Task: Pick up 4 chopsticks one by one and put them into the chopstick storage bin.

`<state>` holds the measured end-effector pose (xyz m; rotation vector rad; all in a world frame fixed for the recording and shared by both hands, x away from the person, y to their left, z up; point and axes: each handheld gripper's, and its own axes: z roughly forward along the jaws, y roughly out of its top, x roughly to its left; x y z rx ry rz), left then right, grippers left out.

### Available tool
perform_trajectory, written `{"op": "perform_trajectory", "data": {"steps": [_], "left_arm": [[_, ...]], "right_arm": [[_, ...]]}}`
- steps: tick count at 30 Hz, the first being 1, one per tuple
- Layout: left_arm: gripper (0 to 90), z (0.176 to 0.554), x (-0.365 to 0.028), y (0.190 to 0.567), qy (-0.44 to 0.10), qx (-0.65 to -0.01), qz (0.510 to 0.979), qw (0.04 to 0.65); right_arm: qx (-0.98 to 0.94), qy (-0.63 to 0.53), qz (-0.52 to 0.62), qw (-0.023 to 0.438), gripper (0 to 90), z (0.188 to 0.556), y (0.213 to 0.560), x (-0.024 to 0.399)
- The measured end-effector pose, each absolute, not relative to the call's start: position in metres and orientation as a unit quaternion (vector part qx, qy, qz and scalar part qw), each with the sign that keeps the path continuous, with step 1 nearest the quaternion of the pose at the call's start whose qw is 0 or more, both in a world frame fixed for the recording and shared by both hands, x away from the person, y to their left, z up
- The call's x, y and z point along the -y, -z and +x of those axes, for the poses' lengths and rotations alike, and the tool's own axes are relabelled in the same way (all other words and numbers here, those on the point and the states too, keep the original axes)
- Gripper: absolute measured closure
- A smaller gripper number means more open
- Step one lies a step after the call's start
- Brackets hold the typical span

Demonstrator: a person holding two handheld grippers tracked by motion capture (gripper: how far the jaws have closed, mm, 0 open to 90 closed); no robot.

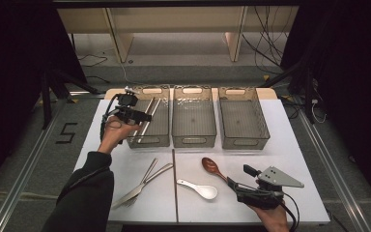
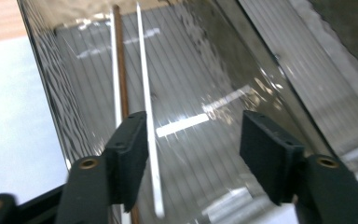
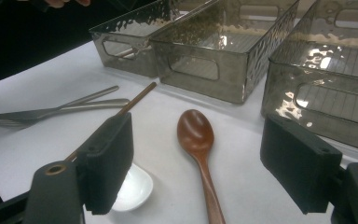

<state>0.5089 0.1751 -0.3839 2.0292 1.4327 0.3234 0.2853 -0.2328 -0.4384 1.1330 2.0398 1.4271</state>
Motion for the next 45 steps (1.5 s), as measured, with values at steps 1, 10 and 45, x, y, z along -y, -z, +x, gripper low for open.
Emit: {"op": "perform_trajectory", "data": {"steps": [1, 10, 45], "left_arm": [[36.8, 0.503, -0.175, 0.383, -0.120, -0.542, 0.769, 0.317], [28.8, 0.448, -0.165, 0.387, -0.118, -0.513, 0.784, 0.329], [21.8, 0.359, -0.092, 0.447, -0.060, -0.441, 0.855, 0.265]], "right_arm": [[-0.731, -0.511, 0.405, 0.202, 26.4, 0.285, 0.439, 0.233], [-0.731, -0.509, 0.407, 0.202, 26.4, 0.285, 0.439, 0.232], [-0.732, -0.510, 0.403, 0.203, 26.4, 0.284, 0.438, 0.231]]}}
